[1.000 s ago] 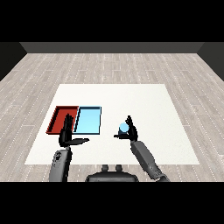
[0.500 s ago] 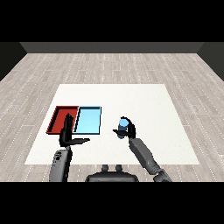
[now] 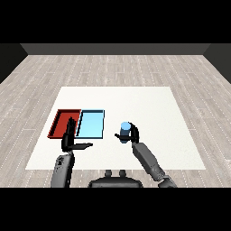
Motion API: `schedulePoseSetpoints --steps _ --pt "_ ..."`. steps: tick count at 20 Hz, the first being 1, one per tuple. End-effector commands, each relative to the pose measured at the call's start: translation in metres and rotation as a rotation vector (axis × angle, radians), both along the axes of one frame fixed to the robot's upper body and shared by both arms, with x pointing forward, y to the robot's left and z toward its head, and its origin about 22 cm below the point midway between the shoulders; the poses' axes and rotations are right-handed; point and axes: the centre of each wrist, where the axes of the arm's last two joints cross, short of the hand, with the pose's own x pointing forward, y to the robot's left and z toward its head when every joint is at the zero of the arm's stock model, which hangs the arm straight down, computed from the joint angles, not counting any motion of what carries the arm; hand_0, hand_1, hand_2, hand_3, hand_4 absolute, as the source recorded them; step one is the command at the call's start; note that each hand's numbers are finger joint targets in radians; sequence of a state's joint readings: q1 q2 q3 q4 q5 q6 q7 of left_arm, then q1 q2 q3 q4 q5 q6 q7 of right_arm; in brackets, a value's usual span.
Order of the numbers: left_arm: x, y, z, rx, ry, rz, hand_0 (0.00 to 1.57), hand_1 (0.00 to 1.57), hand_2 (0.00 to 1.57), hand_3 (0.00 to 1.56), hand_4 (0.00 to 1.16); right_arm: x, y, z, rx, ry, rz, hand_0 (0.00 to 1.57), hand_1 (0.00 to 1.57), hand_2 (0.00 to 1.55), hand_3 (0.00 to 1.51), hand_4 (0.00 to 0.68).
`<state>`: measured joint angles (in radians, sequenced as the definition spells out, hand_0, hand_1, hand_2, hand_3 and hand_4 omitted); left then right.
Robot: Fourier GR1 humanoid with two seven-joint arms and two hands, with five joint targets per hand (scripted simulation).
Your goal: Pick the blue can and put it in the blue box
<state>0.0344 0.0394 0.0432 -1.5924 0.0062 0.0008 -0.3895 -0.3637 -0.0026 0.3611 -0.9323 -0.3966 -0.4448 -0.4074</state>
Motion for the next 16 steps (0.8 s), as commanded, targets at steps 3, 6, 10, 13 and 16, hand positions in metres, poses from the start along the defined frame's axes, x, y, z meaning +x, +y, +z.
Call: schedulePoseSetpoints --steps 3,6,10,13,16 --pt "0.001 -0.001 0.006 -0.015 0.027 -0.024 0.00 0.00 0.00 0.00 0.00 -0.018 0.003 0.005 -0.088 -0.120 0.008 1.45 1.45 1.47 1.35 0.477" --pt "-0.009 -0.007 -0.012 0.003 -0.003 -0.033 0.00 0.00 0.00 0.00 0.00 0.017 -0.008 0.045 -0.105 -0.168 0.014 1.45 1.45 1.47 1.37 0.498" --pt "0.001 0.002 0.002 0.040 0.010 -0.051 0.00 0.00 0.00 0.00 0.00 -0.003 0.029 0.049 -0.062 -0.210 0.057 1.46 1.46 1.48 1.36 0.512" --pt "0.008 -0.036 -0.019 -0.025 0.025 -0.127 0.00 0.00 0.00 0.00 0.00 -0.008 0.030 0.060 -0.077 -0.229 0.081 1.47 1.47 1.48 1.38 0.525" --pt "0.004 -0.059 -0.010 -0.005 0.027 -0.130 0.00 0.00 0.00 0.00 0.00 0.009 0.035 0.071 -0.075 -0.253 0.107 1.45 1.45 1.47 1.36 0.534"
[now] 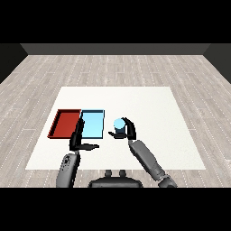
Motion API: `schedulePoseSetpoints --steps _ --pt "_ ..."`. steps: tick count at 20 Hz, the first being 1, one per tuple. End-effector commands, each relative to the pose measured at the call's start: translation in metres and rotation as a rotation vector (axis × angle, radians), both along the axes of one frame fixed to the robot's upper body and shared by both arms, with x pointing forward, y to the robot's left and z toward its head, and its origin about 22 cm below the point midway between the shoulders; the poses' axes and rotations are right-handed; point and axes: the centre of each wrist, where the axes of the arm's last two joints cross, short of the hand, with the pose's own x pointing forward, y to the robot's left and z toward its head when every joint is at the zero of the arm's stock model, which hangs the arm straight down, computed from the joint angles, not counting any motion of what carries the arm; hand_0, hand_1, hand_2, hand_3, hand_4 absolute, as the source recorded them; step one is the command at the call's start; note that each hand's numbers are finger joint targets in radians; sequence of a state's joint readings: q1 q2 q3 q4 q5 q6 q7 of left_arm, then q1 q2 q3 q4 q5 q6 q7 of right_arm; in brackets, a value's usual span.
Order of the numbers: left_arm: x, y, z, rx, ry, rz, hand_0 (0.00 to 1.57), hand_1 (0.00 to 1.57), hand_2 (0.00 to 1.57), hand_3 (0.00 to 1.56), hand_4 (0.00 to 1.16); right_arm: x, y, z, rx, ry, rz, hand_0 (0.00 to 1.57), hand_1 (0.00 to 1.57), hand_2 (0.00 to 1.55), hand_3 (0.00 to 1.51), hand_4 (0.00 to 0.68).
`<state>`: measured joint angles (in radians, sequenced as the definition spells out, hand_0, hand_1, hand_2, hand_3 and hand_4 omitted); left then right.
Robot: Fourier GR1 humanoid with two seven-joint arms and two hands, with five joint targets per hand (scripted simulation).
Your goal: Pick the blue can and put it in the blue box
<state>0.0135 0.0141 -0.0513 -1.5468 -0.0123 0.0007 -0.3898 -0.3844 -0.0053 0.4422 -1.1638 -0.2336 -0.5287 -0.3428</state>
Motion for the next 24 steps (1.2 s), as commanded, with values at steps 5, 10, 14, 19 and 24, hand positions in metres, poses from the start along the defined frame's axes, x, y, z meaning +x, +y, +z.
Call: schedulePoseSetpoints --steps 5,10,14,19,24 --pt "0.011 -0.019 0.007 -0.010 0.015 -0.030 0.00 0.00 0.00 0.00 0.00 0.016 -0.026 0.023 -0.001 -0.042 0.040 1.45 1.45 1.47 1.34 0.553" --pt "0.016 -0.041 0.007 -0.030 0.014 -0.080 0.00 0.00 0.00 0.00 0.00 0.029 -0.079 0.034 -0.008 -0.061 0.048 1.45 1.45 1.47 1.34 0.553" --pt "0.019 -0.058 0.021 -0.049 0.018 -0.096 0.00 0.00 0.00 0.00 0.00 0.028 -0.074 0.030 -0.006 -0.081 0.077 1.46 1.46 1.46 1.37 0.566" --pt "0.033 -0.049 0.007 -0.106 0.048 -0.148 0.00 0.00 0.00 0.00 0.00 0.046 -0.071 0.033 0.002 -0.077 0.076 1.46 1.46 1.47 1.38 0.552" --pt "0.040 -0.073 0.029 -0.082 0.035 -0.178 0.00 0.00 0.00 0.00 0.00 0.034 -0.051 0.058 -0.013 -0.095 0.088 1.43 1.43 1.47 1.39 0.568"
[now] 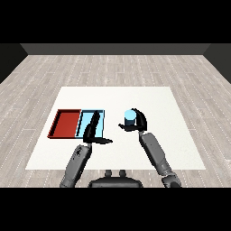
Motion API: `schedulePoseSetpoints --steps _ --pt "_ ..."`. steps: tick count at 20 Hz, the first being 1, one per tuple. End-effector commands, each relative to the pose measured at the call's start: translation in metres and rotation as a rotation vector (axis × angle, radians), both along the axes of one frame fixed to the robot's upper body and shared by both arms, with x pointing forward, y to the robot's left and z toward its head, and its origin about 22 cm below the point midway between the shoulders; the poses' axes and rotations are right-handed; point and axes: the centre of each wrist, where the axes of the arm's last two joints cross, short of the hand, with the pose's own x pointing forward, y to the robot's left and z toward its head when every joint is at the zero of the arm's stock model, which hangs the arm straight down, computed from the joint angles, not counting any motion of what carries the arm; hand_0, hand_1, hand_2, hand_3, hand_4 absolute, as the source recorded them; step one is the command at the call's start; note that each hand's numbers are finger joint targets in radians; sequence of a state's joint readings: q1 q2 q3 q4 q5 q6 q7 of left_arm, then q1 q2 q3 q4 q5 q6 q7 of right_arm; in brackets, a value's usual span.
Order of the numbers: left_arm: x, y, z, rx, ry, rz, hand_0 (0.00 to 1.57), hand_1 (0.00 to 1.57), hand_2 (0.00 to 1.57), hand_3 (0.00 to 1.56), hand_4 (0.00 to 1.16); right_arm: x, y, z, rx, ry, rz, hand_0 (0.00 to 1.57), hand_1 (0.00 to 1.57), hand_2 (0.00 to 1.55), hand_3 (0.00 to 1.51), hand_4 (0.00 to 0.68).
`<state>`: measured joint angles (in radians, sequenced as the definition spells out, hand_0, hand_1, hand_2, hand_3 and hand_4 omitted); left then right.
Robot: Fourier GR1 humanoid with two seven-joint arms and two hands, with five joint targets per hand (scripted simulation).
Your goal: Pick the blue can and put it in the blue box
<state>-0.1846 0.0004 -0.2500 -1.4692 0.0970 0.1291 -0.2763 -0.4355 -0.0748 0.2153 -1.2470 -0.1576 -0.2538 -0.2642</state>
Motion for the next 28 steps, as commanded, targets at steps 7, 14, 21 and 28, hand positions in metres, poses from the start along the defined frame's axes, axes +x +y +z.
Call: schedulePoseSetpoints --steps 7,14,21,28 --pt "-0.001 -0.039 -0.015 0.015 0.023 -0.041 0.00 0.00 0.00 0.00 0.00 -0.019 0.014 0.009 0.013 -0.032 0.059 1.46 1.46 1.47 1.37 0.551" --pt "0.016 -0.052 -0.011 0.043 0.063 -0.046 0.00 0.00 0.00 0.00 0.00 -0.006 0.026 0.004 0.035 -0.007 0.087 1.43 1.43 1.46 1.37 0.559" --pt "0.017 -0.057 -0.028 0.025 0.087 -0.061 0.00 0.00 0.00 0.00 0.00 0.010 0.044 0.013 0.062 -0.022 0.118 1.44 1.44 1.47 1.36 0.552" --pt "0.012 -0.064 -0.045 0.010 0.128 -0.067 0.00 0.00 0.00 0.00 0.00 -0.006 0.046 0.006 0.037 -0.029 0.152 1.43 1.43 1.46 1.37 0.551"
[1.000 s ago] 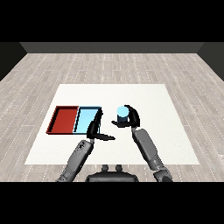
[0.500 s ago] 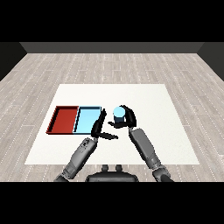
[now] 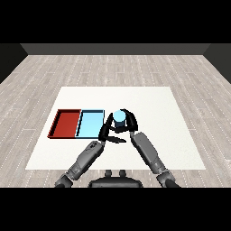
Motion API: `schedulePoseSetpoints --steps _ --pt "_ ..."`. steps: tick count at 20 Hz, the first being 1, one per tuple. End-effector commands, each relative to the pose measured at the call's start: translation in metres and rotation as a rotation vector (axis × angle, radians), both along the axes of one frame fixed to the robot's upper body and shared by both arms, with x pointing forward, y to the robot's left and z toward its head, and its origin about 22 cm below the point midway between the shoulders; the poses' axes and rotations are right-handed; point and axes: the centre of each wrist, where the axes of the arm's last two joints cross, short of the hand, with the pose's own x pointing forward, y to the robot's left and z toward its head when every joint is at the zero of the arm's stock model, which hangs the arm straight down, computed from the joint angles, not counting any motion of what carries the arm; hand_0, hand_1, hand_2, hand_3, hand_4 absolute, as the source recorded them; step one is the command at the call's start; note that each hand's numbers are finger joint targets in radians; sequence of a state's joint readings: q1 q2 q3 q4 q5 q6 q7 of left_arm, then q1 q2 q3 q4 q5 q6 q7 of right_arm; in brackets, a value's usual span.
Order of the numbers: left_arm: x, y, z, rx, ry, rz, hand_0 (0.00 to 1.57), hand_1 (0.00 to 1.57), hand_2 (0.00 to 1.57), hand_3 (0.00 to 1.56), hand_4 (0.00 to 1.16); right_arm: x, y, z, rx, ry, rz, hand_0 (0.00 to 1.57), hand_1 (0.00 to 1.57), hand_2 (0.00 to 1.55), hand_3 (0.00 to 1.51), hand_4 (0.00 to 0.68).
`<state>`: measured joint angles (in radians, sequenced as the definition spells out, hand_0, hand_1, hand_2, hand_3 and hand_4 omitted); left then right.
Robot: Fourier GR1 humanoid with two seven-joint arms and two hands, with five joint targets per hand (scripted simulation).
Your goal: Pick the blue can and put it in the blue box
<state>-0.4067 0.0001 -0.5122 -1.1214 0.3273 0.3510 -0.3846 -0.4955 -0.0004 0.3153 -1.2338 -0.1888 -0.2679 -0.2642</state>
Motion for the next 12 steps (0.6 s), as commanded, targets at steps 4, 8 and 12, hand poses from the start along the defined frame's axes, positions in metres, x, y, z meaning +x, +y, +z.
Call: schedulePoseSetpoints --steps 4,8,12 --pt "0.009 -0.008 -0.005 0.004 0.001 0.013 0.00 0.00 0.00 0.00 0.00 -0.006 0.012 0.011 0.005 -0.020 0.009 1.43 1.43 1.46 1.38 0.559" --pt "-0.001 -0.017 -0.007 0.025 0.023 -0.005 0.00 0.00 0.00 0.00 0.00 -0.019 0.014 0.012 0.014 -0.014 0.035 1.43 1.43 1.46 1.38 0.558" --pt "-0.004 -0.003 -0.021 0.018 0.032 -0.005 0.00 0.00 0.00 0.00 0.00 -0.014 0.020 -0.004 0.019 -0.022 0.018 1.43 1.43 1.46 1.38 0.552"
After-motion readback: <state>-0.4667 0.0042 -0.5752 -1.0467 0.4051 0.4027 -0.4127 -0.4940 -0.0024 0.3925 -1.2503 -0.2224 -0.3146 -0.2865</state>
